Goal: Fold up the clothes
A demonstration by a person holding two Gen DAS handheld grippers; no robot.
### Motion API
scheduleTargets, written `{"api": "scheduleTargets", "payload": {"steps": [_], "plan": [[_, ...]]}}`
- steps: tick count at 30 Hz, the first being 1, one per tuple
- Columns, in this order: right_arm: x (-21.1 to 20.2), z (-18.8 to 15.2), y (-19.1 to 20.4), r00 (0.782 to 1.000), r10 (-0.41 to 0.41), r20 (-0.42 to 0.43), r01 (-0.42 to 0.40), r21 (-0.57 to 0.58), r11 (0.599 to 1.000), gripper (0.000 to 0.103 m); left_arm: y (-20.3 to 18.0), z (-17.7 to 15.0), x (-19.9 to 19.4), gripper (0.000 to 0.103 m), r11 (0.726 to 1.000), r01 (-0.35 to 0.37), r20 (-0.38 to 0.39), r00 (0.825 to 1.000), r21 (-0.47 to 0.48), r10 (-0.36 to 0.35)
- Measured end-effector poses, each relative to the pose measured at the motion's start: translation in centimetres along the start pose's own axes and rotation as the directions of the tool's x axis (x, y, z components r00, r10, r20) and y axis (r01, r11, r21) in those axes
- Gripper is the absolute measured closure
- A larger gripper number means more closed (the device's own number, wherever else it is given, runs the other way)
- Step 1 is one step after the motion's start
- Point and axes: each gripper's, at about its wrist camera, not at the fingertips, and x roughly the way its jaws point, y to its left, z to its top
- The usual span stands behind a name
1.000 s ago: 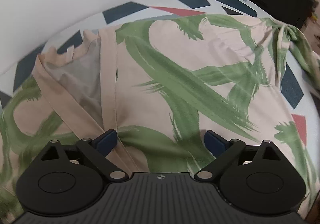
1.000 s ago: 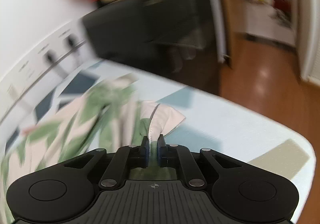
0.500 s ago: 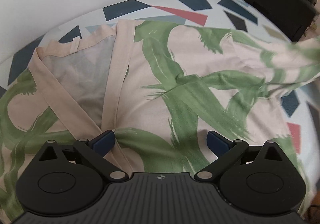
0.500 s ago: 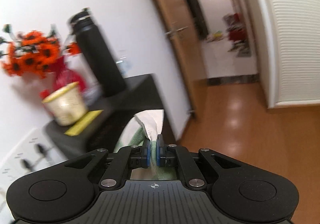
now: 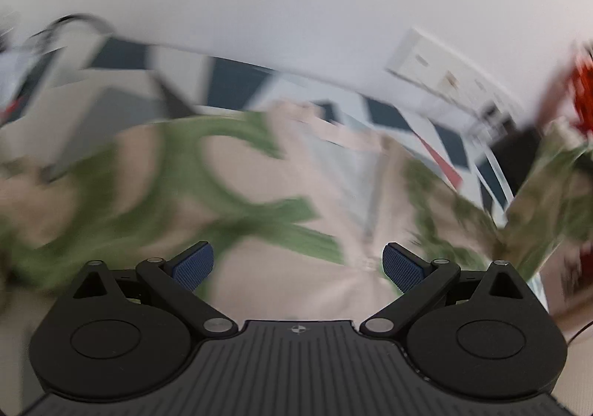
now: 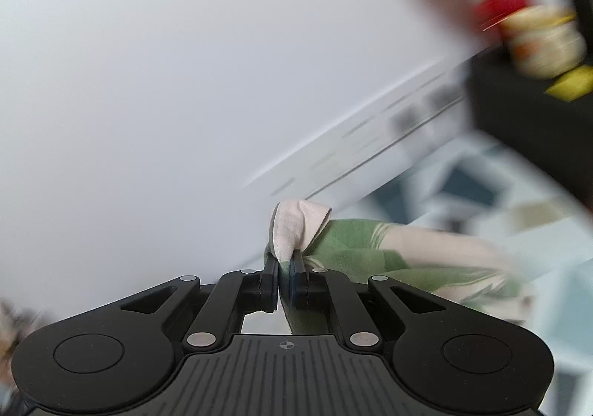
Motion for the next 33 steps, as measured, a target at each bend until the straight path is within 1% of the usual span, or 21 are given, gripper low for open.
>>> {"api": "scheduleTargets", "payload": {"steps": [3, 4, 5, 6, 7, 8, 10, 11, 13, 15, 18, 20, 22, 23, 25, 26, 27, 28, 29, 31, 33], "plan": [[5.8, -3.1, 4.1, 0.989, 0.091, -0.117, -0.093, -0.018, 0.995, 0.097, 3.3, -0.4, -1.7, 0.003, 0.996, -0.045, 0.018, 0.999, -0.074, 0.046], [7.6, -4.3, 5.1, 0.981, 0.116, -0.154, -0.120, -0.018, 0.993, 0.095, 4.1, -0.6, -2.1, 0.003, 0.994, -0.061, 0.019, 0.998, -0.095, 0.063], [9.4, -5.4, 6.1, 0.972, 0.140, -0.190, -0.146, -0.016, 0.989, 0.088, 4.6, -0.9, -2.3, 0.003, 0.992, -0.063, 0.013, 0.998, -0.107, 0.064], [11.0, -6.3, 6.7, 0.964, 0.137, -0.229, -0.147, -0.026, 0.989, 0.077, 5.0, -1.1, -2.5, 0.003, 0.991, -0.065, 0.007, 0.998, -0.118, 0.066], [12.6, -7.3, 7.2, 0.955, 0.126, -0.268, -0.142, -0.040, 0.989, 0.071, 5.5, -1.3, -2.7, 0.003, 0.989, -0.067, 0.001, 0.998, -0.129, 0.068], [13.9, -8.0, 7.4, 0.948, 0.091, -0.306, -0.110, -0.046, 0.993, 0.067, 5.9, -1.5, -2.9, 0.003, 0.988, -0.069, -0.005, 0.998, -0.141, 0.069], [14.6, -8.9, 7.2, 0.940, 0.044, -0.338, -0.057, -0.028, 0.998, 0.066, 6.0, -1.8, -2.7, 0.003, 0.989, -0.056, -0.020, 0.998, -0.139, 0.054], [14.1, -9.0, 6.8, 0.943, 0.045, -0.330, -0.050, -0.005, 0.999, 0.066, 6.0, -1.8, -2.4, 0.003, 0.989, -0.045, -0.029, 0.999, -0.138, 0.042], [12.5, -8.1, 5.1, 0.962, 0.030, -0.272, -0.027, 0.014, 1.000, 0.058, 5.8, -2.0, -1.6, 0.003, 0.990, -0.022, -0.051, 0.999, -0.138, 0.015], [10.8, -6.6, 2.4, 0.977, -0.030, -0.211, 0.033, 0.010, 0.999, 0.056, 5.1, -1.9, -0.1, 0.003, 0.990, 0.004, -0.083, 0.996, -0.144, -0.016], [7.9, -5.6, -3.0, 0.979, -0.152, -0.139, 0.161, 0.051, 0.986, 0.056, 3.8, -1.6, 2.6, 0.003, 0.986, 0.045, -0.137, 0.988, -0.160, -0.068], [5.7, -5.7, -6.4, 0.964, -0.244, -0.107, 0.252, 0.073, 0.965, 0.056, 2.7, -1.5, 4.4, 0.003, 0.987, 0.043, -0.164, 0.984, -0.156, -0.068], [3.4, -6.4, -9.1, 0.936, -0.346, -0.071, 0.350, 0.063, 0.935, 0.056, 1.5, -1.4, 6.1, 0.004, 0.988, 0.040, -0.190, 0.979, -0.151, -0.069], [2.7, -7.0, -10.0, 0.924, -0.376, -0.065, 0.380, 0.061, 0.923, 0.056, 1.0, -1.3, 6.6, 0.006, 0.988, 0.032, -0.190, 0.980, -0.149, -0.060], [1.6, -8.2, -11.7, 0.903, -0.426, -0.058, 0.429, 0.061, 0.901, 0.056, 0.1, -1.2, 7.6, 0.006, 0.989, 0.014, -0.190, 0.981, -0.144, -0.042], [1.0, -8.8, -12.5, 0.891, -0.451, -0.055, 0.453, 0.060, 0.889, 0.056, -0.3, -1.1, 7.8, 0.008, 0.992, 0.008, -0.189, 0.982, -0.125, -0.032], [0.4, -9.5, -13.3, 0.879, -0.475, -0.052, 0.477, 0.060, 0.877, 0.056, -0.8, -1.0, 7.9, 0.012, 0.994, 0.002, -0.188, 0.982, -0.106, -0.022], [0.3, -10.2, -13.7, 0.877, -0.477, -0.060, 0.480, 0.065, 0.875, 0.056, -1.2, -0.9, 8.1, 0.029, 0.996, -0.004, -0.186, 0.982, -0.087, -0.012], [0.5, -10.9, -13.8, 0.877, -0.475, -0.070, 0.479, 0.060, 0.876, 0.056, -1.7, -0.7, 8.2, 0.059, 0.998, -0.011, -0.185, 0.983, -0.067, -0.002], [1.3, -12.1, -13.5, 0.870, -0.486, -0.081, 0.488, 0.005, 0.873, 0.056, -1.8, -0.1, 8.5, 0.093, 0.997, -0.054, -0.213, 0.976, -0.051, 0.042], [2.6, -12.7, -12.8, 0.862, -0.501, -0.077, 0.497, -0.070, 0.865, 0.056, -1.6, 0.8, 8.3, 0.095, 0.996, -0.051, -0.230, 0.973, -0.070, 0.034]]}}
